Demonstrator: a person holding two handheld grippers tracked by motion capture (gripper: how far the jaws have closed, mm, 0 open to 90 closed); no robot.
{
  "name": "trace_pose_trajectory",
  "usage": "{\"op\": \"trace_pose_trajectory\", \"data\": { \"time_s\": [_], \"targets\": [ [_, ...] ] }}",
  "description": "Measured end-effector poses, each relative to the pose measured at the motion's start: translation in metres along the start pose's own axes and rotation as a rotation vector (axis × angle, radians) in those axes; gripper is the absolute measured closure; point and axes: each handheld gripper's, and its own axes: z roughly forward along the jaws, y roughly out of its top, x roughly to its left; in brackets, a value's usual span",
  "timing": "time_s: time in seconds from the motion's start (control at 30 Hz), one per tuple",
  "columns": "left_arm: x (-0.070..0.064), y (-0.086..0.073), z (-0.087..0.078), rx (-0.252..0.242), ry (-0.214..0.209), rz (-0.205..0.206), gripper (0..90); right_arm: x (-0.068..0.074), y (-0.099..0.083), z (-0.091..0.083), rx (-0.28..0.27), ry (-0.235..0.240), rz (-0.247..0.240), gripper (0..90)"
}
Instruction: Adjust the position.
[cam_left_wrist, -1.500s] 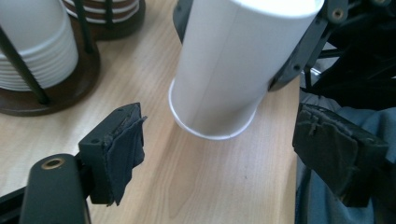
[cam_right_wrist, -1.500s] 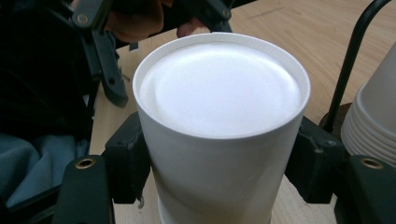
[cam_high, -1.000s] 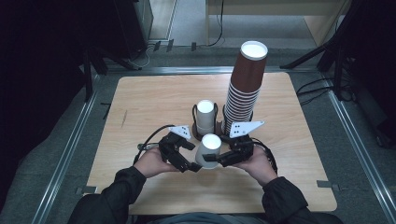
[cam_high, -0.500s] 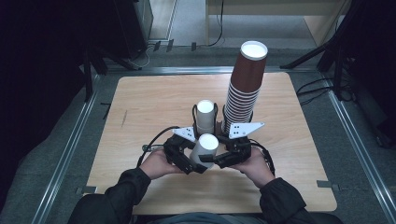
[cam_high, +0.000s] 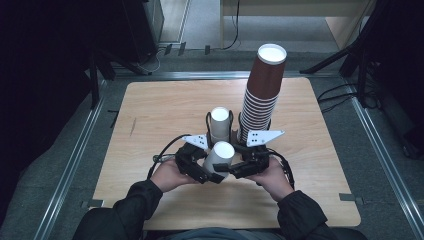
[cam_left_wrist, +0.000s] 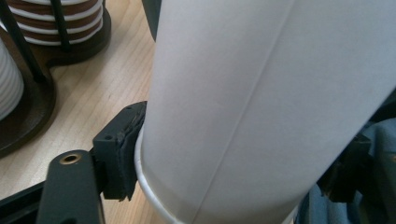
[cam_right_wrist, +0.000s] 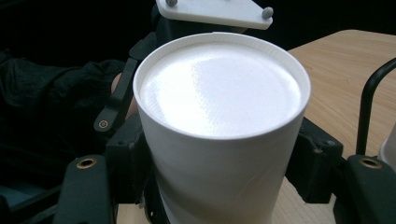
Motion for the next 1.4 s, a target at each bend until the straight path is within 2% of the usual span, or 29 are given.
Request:
{"op": "trace_pose_trajectory", "data": {
  "time_s": [0.17,0.27,0.33,0.37,0.53,0.63,0.67,0.7,0.73,0.77,0.9,1.1,1.17,1.23,1.3,1.4],
  "targets": [
    [0.000,-0.001,-0.002,-0.007,-0.002,0.013,27.3,0.002,0.001,-0.001,0.001,-0.008,0.004,31.3],
    [0.001,-0.001,-0.004,0.011,0.006,0.015,27.9,0.003,0.002,-0.001,-0.008,-0.017,-0.003,23.1],
    [0.001,-0.002,-0.006,0.021,0.017,0.021,27.9,0.004,0.004,-0.003,0.002,-0.035,-0.010,22.4],
    [0.002,-0.002,-0.008,0.024,0.009,0.017,27.9,0.004,0.004,-0.004,0.011,-0.037,-0.015,22.4],
    [0.008,-0.006,-0.017,0.040,0.031,0.007,27.9,0.004,0.005,-0.012,0.070,-0.062,-0.052,26.5],
    [0.011,-0.008,-0.025,0.036,0.050,0.002,27.9,0.003,0.002,-0.015,0.100,-0.071,-0.030,29.5],
    [0.011,-0.008,-0.027,0.033,0.058,0.002,28.0,0.003,0.001,-0.015,0.135,-0.092,-0.056,31.0],
    [0.011,-0.008,-0.030,0.030,0.065,0.004,28.0,0.003,0.001,-0.015,0.135,-0.092,-0.056,31.0],
    [0.012,-0.008,-0.032,0.026,0.066,0.004,28.0,0.003,0.000,-0.014,0.157,-0.102,-0.061,31.2],
    [0.012,-0.009,-0.034,0.023,0.073,0.002,28.0,0.003,-0.001,-0.013,0.184,-0.097,-0.046,31.2],
    [0.015,-0.010,-0.039,0.025,0.082,-0.013,27.9,0.000,-0.002,-0.008,0.223,-0.075,-0.012,25.3],
    [0.019,-0.010,-0.043,0.046,0.091,-0.041,28.0,-0.002,-0.003,-0.006,0.265,-0.072,0.000,21.7],
    [0.019,-0.009,-0.044,0.063,0.097,-0.039,28.0,-0.002,-0.004,-0.005,0.298,-0.093,-0.020,21.7],
    [0.018,-0.008,-0.043,0.071,0.103,-0.039,28.0,-0.001,-0.005,-0.005,0.349,-0.142,-0.064,21.4],
    [0.016,-0.005,-0.043,0.088,0.112,-0.020,28.0,-0.003,-0.006,-0.005,0.368,-0.156,-0.053,20.7],
    [0.014,-0.003,-0.039,0.130,0.136,0.015,28.0,-0.004,-0.008,-0.004,0.386,-0.164,-0.070,20.8]
  ]
}}
